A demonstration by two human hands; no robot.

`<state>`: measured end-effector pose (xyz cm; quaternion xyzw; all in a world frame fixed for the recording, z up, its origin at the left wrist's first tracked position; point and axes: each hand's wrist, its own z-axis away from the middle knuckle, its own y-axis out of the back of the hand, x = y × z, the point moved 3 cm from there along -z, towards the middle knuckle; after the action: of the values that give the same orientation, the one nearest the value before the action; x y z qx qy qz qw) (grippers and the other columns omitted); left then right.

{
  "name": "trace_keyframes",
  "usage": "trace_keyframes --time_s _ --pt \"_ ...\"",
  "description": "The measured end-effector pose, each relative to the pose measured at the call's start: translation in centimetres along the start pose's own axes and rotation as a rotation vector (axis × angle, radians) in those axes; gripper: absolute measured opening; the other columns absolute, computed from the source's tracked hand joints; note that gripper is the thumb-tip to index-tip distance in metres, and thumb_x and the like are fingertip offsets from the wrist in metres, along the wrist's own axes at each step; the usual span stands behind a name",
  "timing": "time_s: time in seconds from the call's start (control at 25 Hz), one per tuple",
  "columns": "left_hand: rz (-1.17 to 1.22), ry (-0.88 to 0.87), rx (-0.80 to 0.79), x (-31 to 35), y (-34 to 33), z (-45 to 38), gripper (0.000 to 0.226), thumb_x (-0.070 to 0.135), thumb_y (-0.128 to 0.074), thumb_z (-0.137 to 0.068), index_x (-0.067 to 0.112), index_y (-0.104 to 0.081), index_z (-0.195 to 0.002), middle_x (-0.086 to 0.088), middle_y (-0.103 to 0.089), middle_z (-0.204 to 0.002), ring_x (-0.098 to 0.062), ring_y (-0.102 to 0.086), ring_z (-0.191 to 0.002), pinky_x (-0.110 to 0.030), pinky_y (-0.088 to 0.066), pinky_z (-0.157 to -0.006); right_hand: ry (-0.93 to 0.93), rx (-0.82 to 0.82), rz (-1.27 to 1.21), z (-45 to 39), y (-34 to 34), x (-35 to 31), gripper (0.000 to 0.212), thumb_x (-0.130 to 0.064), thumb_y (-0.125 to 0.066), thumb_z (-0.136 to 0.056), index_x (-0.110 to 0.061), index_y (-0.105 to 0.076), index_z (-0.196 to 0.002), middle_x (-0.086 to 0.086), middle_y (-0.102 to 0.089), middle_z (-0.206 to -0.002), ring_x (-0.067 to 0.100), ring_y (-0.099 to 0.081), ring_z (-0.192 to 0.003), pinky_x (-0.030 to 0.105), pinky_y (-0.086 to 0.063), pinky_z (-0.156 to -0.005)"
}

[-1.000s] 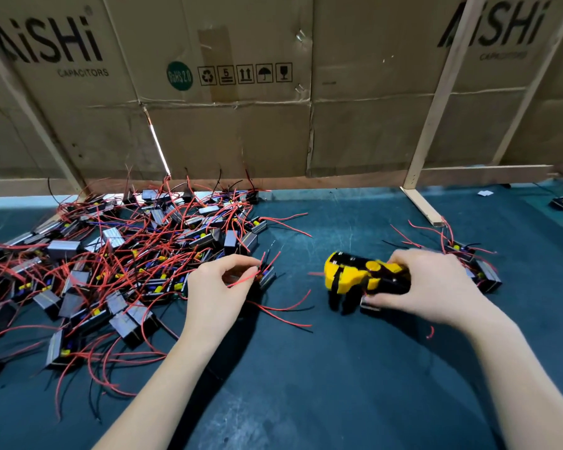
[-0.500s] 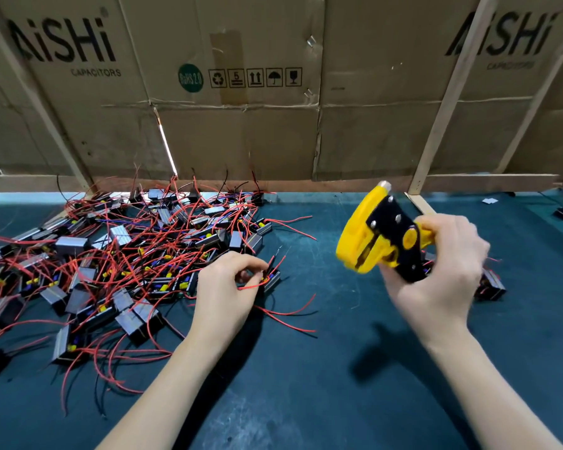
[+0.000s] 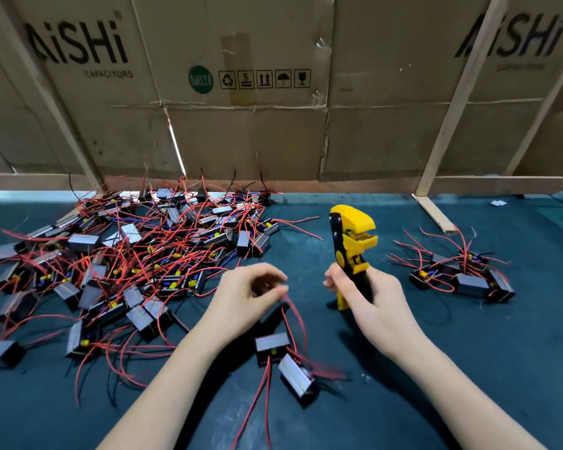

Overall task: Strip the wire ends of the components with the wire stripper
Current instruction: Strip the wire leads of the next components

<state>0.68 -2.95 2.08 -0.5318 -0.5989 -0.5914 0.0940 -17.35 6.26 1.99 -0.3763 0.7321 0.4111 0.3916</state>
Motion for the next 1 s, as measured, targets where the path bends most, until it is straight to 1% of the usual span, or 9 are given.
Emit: trace_keyframes --time_s 0.12,0.28,0.36,0.48,0.56,0.64,0.76,0.84,1.0 --pt "-0.054 -0.028 -0.075 0.1 -0.5 0.3 0.006 0.014 -0.072 -0.086 0.016 -0.077 -0.089 0.009 -0.075 -0.085 -0.002 -0.067 -0.081 -0.016 -0.048 -0.079 -0.128 -0.026 -0.04 -0.5 0.3 0.6 0.061 -0.072 -0.054 -0.073 -0.014 -0.067 -0.088 0.0 -0.073 -0.083 0.019 -0.07 -0.085 0.046 -0.054 -0.086" --pt "0.016 0.01 0.102 0.5 0.8 0.1 0.007 0.019 -0.074 -0.085 0.017 -0.072 -0.079 0.008 -0.068 -0.073 -0.008 -0.059 -0.065 -0.02 -0.044 -0.068 -0.247 -0.218 -0.089 -0.6 0.8 1.1 0.055 -0.072 -0.058 -0.07 -0.024 -0.069 -0.096 -0.003 -0.074 -0.092 0.01 -0.069 -0.09 0.03 -0.049 -0.088" --pt "0.14 0.045 -0.126 0.4 1.3 0.2 0.023 0.032 -0.081 -0.078 0.014 -0.068 -0.075 0.004 -0.057 -0.063 -0.009 -0.051 -0.059 -0.024 -0.04 -0.061 -0.291 -0.265 -0.107 -0.4 0.6 1.1 0.056 -0.069 -0.059 -0.071 -0.021 -0.069 -0.098 -0.003 -0.074 -0.094 0.01 -0.07 -0.092 0.032 -0.048 -0.093" --pt "0.136 0.038 -0.658 0.5 1.1 1.5 0.034 0.034 -0.088 -0.069 0.021 -0.071 -0.096 0.007 -0.058 -0.078 -0.008 -0.051 -0.068 -0.024 -0.041 -0.065 -0.312 -0.268 -0.136 -0.4 0.5 0.8 0.056 -0.065 -0.061 -0.072 -0.016 -0.068 -0.097 -0.001 -0.075 -0.094 0.012 -0.07 -0.093 0.034 -0.047 -0.098" --pt "0.149 0.027 -0.766 0.4 0.8 1.8 0.035 0.025 -0.087 -0.072 0.024 -0.072 -0.104 0.008 -0.062 -0.087 -0.007 -0.051 -0.07 -0.021 -0.043 -0.067 -0.321 -0.268 -0.147 -0.4 0.5 0.8 0.056 -0.065 -0.061 -0.072 -0.016 -0.068 -0.098 0.0 -0.075 -0.095 0.012 -0.069 -0.093 0.034 -0.048 -0.097" --pt "0.234 0.032 -0.77 0.5 0.9 1.7 0.03 0.016 -0.083 -0.077 0.019 -0.074 -0.105 0.005 -0.065 -0.088 -0.007 -0.05 -0.068 -0.019 -0.043 -0.066 -0.329 -0.257 -0.161 -0.4 0.6 0.7 0.058 -0.066 -0.061 -0.071 -0.015 -0.068 -0.099 0.0 -0.075 -0.095 0.012 -0.07 -0.093 0.034 -0.048 -0.098" --pt "0.193 -0.038 -0.574 0.7 0.8 1.3 0.021 0.013 -0.078 -0.082 0.018 -0.074 -0.102 -0.001 -0.072 -0.093 -0.014 -0.063 -0.077 -0.026 -0.051 -0.076 -0.351 -0.235 -0.196 -0.5 0.6 0.9 0.064 -0.071 -0.063 -0.066 -0.016 -0.069 -0.099 0.003 -0.075 -0.094 0.015 -0.07 -0.094 0.037 -0.048 -0.099" --pt "0.192 -0.074 -0.3 0.8 0.8 0.7 0.019 0.009 -0.074 -0.085 0.017 -0.072 -0.103 -0.002 -0.072 -0.095 -0.016 -0.067 -0.087 -0.028 -0.053 -0.085 -0.376 -0.215 -0.232 -0.6 0.8 1.1 0.061 -0.068 -0.066 -0.07 -0.015 -0.07 -0.099 0.006 -0.075 -0.095 0.019 -0.07 -0.096 0.04 -0.047 -0.101" --pt "0.32 -0.038 0.239 -0.1 2.6 -0.3 0.017 0.0 -0.068 -0.087 0.011 -0.071 -0.1 -0.007 -0.072 -0.097 -0.017 -0.068 -0.088 -0.032 -0.053 -0.084 -0.406 -0.193 -0.257 -0.7 0.9 1.4 0.06 -0.065 -0.064 -0.073 -0.011 -0.07 -0.1 0.008 -0.075 -0.094 0.022 -0.071 -0.094 0.042 -0.048 -0.101"
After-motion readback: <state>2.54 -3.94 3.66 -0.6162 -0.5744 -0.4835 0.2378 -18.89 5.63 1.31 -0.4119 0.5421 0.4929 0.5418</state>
